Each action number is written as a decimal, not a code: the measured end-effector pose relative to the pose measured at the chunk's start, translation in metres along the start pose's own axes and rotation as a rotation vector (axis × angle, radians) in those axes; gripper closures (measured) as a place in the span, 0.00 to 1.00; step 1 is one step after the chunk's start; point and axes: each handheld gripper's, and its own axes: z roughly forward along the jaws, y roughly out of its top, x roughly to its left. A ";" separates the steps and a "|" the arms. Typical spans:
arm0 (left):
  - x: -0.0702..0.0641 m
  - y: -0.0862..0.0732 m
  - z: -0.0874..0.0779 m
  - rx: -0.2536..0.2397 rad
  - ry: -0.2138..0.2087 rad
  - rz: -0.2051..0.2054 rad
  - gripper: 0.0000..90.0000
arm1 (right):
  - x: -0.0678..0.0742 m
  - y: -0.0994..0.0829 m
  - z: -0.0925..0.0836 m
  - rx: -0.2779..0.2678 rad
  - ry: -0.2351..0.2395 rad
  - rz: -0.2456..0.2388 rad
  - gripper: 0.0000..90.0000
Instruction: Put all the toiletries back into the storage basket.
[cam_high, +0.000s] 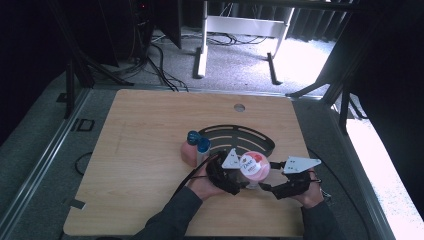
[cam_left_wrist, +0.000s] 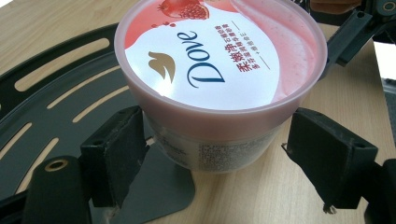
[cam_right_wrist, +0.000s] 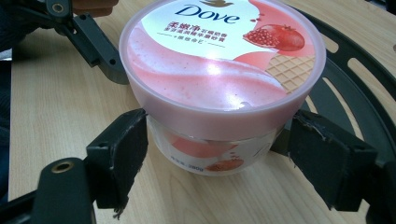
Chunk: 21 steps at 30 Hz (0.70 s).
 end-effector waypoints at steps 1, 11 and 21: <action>0.000 0.002 0.000 -0.002 0.004 -0.001 0.22 | -0.002 0.001 -0.001 0.000 0.001 0.002 0.23; 0.004 0.009 0.003 0.000 0.026 0.012 0.22 | -0.011 0.003 -0.002 -0.003 -0.001 0.008 0.23; 0.011 0.019 0.007 0.010 0.038 0.034 0.22 | -0.021 0.003 -0.003 -0.008 -0.006 0.021 0.23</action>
